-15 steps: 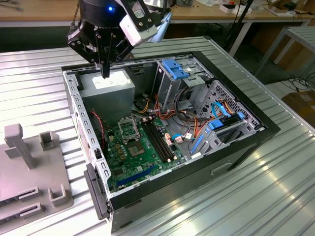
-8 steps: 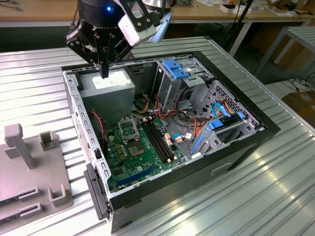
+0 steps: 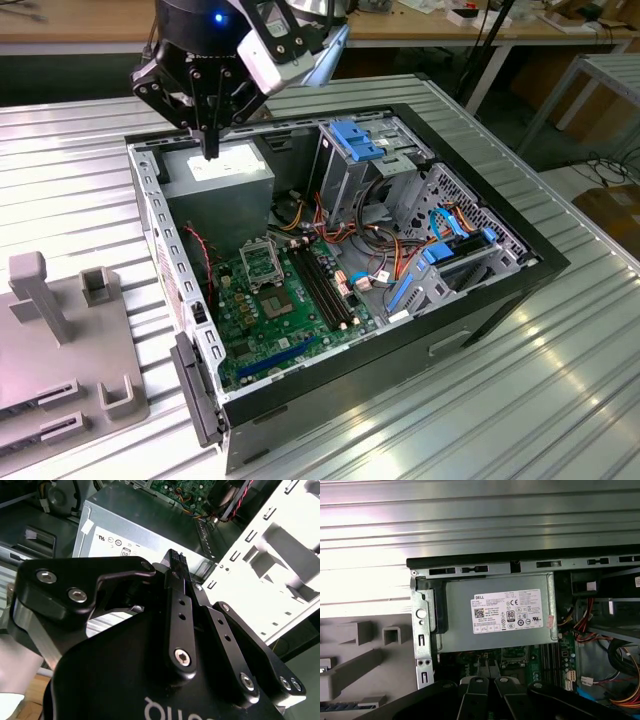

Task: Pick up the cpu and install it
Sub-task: 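Reach for the cpu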

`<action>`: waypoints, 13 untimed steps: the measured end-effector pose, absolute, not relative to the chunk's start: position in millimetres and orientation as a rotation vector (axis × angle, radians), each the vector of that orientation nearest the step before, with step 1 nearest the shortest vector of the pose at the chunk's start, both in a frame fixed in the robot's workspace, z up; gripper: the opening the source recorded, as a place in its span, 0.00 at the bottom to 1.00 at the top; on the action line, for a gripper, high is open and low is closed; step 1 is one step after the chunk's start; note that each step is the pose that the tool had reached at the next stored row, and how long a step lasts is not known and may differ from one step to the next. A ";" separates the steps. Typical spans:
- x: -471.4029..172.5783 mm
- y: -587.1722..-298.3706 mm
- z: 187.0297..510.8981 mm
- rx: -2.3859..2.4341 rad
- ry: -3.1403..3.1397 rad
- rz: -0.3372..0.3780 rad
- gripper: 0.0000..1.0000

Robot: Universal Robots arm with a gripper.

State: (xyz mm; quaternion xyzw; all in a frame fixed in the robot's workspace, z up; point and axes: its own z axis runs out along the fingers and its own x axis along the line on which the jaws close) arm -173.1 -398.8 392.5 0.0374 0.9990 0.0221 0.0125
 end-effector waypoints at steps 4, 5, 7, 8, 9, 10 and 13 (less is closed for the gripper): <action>-174.2 -398.8 392.5 0.117 3.114 0.069 0.11; -174.4 -398.8 392.5 0.117 3.114 0.069 0.11; -174.9 -398.8 392.5 0.117 3.114 0.069 0.11; -175.2 -398.8 392.5 0.117 3.114 0.069 0.11; -175.5 -398.9 392.5 0.117 3.114 0.069 0.11; -175.8 -398.9 392.5 0.117 3.114 0.069 0.11; -177.0 -398.9 392.5 0.117 3.114 0.069 0.11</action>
